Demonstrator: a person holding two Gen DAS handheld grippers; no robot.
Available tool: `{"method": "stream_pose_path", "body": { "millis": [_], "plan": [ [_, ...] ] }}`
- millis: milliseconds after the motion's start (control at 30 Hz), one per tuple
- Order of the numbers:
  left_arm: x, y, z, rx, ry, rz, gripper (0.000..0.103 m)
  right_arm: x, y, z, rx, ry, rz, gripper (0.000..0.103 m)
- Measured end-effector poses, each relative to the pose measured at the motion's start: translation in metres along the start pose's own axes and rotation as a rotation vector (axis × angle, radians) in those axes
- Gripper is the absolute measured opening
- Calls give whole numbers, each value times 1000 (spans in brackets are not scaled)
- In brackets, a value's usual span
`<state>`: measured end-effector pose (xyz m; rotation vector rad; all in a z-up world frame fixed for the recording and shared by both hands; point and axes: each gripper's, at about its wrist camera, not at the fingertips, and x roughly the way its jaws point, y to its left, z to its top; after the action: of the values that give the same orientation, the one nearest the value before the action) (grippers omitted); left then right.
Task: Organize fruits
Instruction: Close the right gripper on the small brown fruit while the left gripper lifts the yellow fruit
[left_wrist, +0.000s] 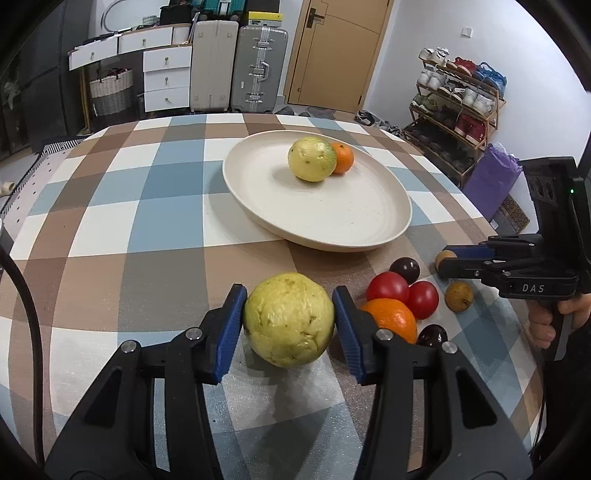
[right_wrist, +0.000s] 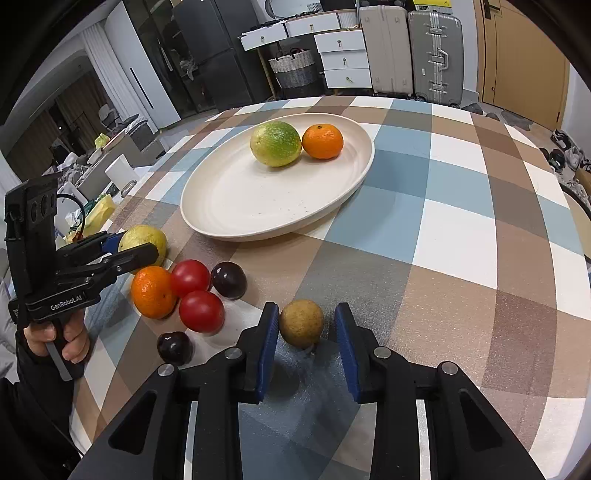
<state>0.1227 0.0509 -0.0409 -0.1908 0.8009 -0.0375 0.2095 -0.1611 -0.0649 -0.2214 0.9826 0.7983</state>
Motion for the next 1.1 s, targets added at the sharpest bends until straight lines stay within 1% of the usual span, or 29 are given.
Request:
{"method": "stream_pose_path", "body": {
  "millis": [67,133,467,633,833,1100],
  "plan": [
    [0,-1,0,-1,-3,-6,45,0,2,0,-8,2,2,27],
    [-2,-1,0,1,-7,-4,45,1,5,-1,-28,1,-18,26],
    [-8,-2,0,-2,-33,-12,45,-1,8,-1,-46,-11,-34,25],
    [-12,0,1,-9,-52,-8,45,-9,12,0,-61,-52,-37,25],
    [-13,1,2,-14,-64,-3,45,-19,24,1,-110,-110,-43,25],
    [-18,1,3,-18,-88,7,45,-27,29,3,-123,-166,-24,25]
  ]
}}
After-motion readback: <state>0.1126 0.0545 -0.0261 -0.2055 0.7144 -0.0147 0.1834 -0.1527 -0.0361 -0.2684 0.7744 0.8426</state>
